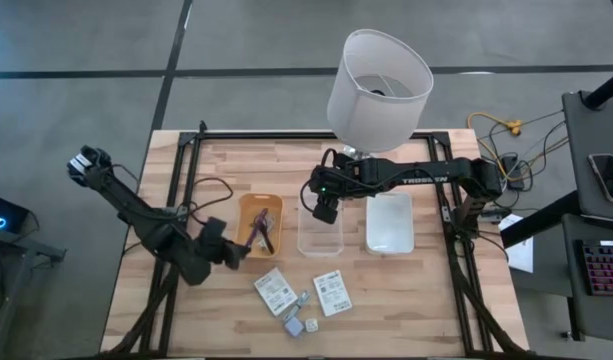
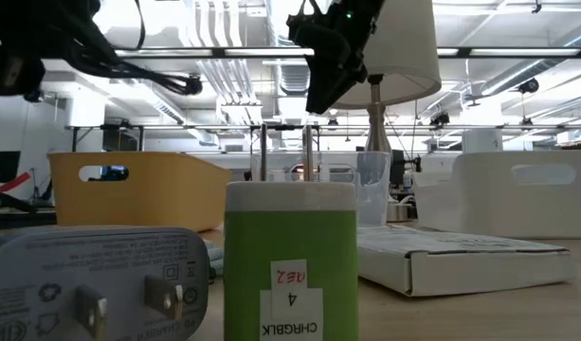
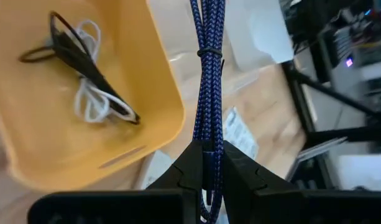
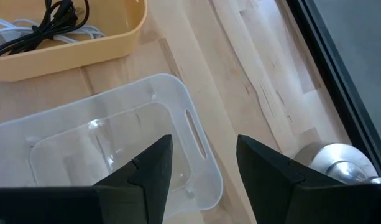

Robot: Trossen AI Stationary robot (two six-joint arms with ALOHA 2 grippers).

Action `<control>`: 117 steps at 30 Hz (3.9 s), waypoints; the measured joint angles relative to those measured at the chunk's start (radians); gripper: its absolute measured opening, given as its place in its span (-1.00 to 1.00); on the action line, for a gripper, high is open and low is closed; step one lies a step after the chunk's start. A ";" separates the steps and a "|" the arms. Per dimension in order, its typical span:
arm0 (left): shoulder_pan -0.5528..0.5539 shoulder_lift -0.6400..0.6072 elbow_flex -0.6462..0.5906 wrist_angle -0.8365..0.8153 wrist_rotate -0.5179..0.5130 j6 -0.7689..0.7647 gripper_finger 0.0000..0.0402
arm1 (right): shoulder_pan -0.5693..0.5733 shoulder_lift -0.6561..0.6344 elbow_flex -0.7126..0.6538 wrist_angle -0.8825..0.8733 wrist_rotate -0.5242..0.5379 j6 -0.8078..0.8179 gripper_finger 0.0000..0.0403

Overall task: Pick and place items into bin
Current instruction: Put the blue charger cable into the yellow bin, then put the green charger adapter into the white transparent bin

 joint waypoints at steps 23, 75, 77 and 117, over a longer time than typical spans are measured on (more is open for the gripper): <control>0.208 0.052 -0.162 0.274 0.034 -0.266 -0.91 | 0.003 0.000 0.000 0.001 -0.001 0.001 -0.29; -0.148 0.472 0.248 0.161 0.452 0.735 -0.24 | 0.505 0.112 -0.008 0.036 -0.350 -0.212 0.11; -0.157 0.472 0.250 0.164 0.432 0.736 -0.24 | 0.536 0.135 -0.008 0.082 -0.294 -0.115 0.19; -0.203 0.451 0.234 -0.058 0.423 0.795 -0.24 | 0.626 0.423 0.028 0.476 -0.211 0.272 0.43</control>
